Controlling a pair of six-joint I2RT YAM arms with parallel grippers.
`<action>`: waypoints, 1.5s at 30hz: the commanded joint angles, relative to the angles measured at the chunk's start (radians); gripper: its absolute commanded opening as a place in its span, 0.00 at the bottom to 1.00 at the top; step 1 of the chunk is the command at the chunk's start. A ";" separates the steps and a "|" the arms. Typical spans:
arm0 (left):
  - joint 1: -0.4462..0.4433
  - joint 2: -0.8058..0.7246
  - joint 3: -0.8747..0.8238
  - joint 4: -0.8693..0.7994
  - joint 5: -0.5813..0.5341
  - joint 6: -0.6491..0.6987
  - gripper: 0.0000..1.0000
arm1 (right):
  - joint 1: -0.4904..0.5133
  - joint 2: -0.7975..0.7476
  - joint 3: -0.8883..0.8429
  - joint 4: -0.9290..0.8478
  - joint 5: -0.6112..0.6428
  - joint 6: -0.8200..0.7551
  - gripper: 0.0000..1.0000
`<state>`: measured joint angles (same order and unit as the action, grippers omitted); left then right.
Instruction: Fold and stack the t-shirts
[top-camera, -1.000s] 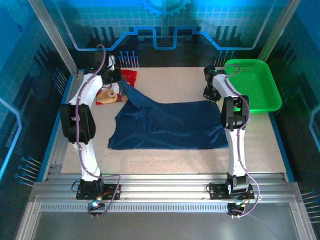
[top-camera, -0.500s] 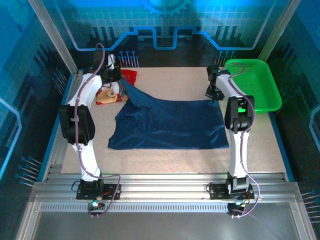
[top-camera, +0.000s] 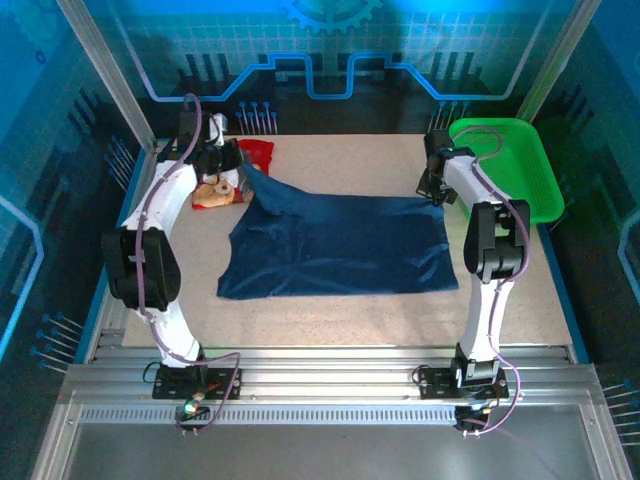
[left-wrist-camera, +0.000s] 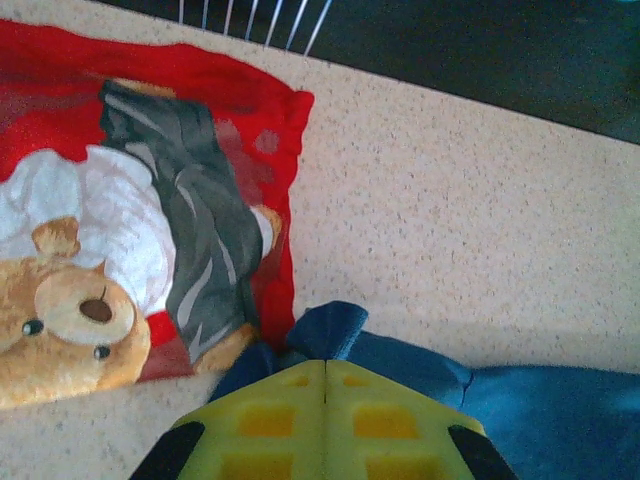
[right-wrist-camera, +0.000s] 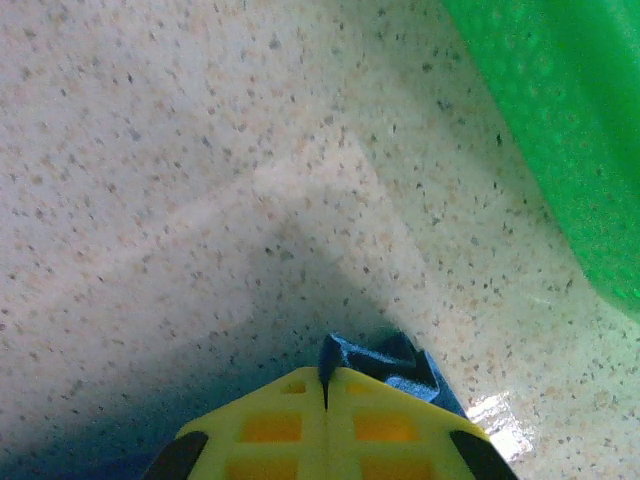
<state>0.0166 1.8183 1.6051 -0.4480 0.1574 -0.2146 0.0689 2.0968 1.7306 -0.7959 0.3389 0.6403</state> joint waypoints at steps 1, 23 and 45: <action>-0.003 -0.101 -0.078 0.044 0.031 -0.031 0.00 | -0.014 -0.074 -0.055 0.041 -0.020 -0.021 0.00; -0.011 -0.630 -0.690 0.042 0.003 -0.229 0.00 | -0.014 -0.383 -0.494 0.120 -0.090 0.007 0.00; -0.053 -0.908 -1.074 -0.017 -0.013 -0.495 0.00 | -0.025 -0.392 -0.655 0.156 -0.051 -0.011 0.00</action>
<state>-0.0250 0.9489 0.5518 -0.4427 0.1394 -0.6674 0.0616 1.6920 1.0859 -0.6441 0.2611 0.6312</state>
